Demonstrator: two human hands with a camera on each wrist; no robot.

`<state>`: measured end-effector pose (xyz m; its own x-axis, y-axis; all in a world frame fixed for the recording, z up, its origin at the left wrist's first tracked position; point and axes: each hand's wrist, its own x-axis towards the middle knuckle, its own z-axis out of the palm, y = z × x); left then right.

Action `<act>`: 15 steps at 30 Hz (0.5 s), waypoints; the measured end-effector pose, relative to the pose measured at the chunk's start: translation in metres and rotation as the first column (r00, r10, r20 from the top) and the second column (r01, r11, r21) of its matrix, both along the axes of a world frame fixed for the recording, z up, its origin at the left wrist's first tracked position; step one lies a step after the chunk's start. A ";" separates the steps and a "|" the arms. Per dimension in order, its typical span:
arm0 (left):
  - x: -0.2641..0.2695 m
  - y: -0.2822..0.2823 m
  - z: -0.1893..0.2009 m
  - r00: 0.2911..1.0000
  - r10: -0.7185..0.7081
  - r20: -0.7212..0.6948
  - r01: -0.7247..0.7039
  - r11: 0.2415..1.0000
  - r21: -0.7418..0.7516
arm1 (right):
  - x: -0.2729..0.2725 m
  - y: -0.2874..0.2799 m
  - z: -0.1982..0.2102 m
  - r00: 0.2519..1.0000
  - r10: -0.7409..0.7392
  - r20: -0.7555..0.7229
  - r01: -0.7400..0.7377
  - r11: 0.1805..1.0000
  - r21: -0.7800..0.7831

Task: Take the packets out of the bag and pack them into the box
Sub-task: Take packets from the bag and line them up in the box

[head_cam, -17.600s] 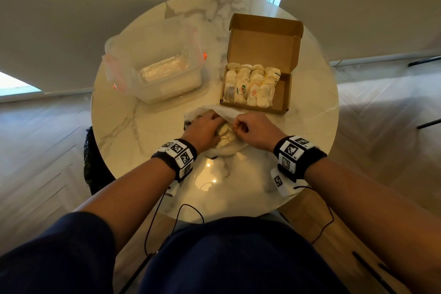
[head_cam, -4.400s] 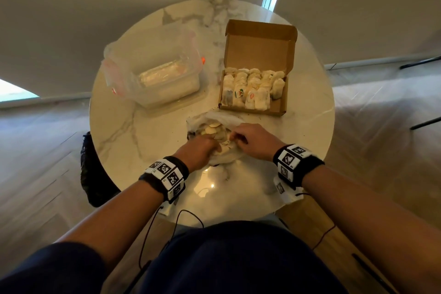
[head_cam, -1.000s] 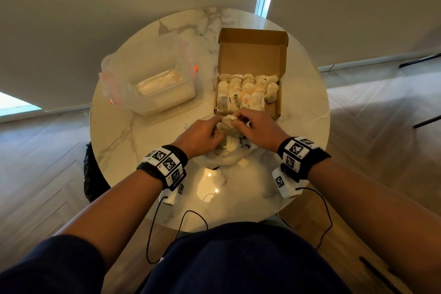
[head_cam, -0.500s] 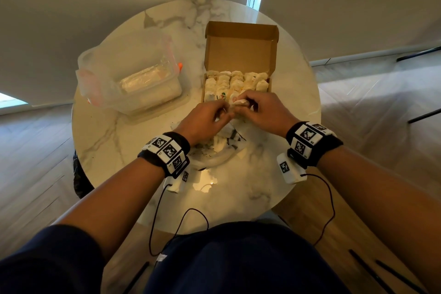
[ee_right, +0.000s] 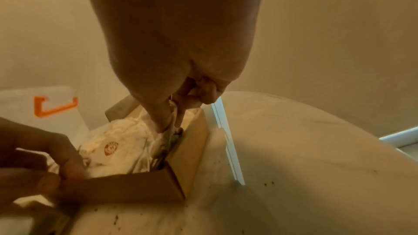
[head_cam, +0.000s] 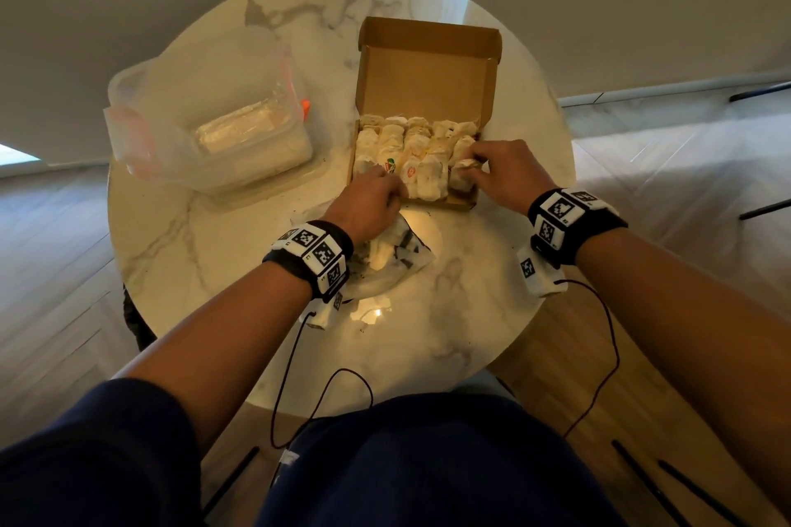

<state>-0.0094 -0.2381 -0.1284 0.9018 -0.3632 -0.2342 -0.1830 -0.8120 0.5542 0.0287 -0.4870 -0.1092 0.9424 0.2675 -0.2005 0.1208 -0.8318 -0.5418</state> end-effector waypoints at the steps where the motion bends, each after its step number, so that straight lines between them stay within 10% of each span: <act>1: -0.001 0.000 -0.001 1.000 0.003 -0.002 -0.003 1.000 0.005 | 0.001 0.001 -0.003 1.000 0.001 -0.022 -0.001 0.999 -0.034; 15: -0.001 0.003 -0.005 1.000 -0.002 -0.005 0.002 1.000 -0.011 | 0.010 0.017 -0.023 0.993 -0.055 0.109 0.067 0.992 -0.104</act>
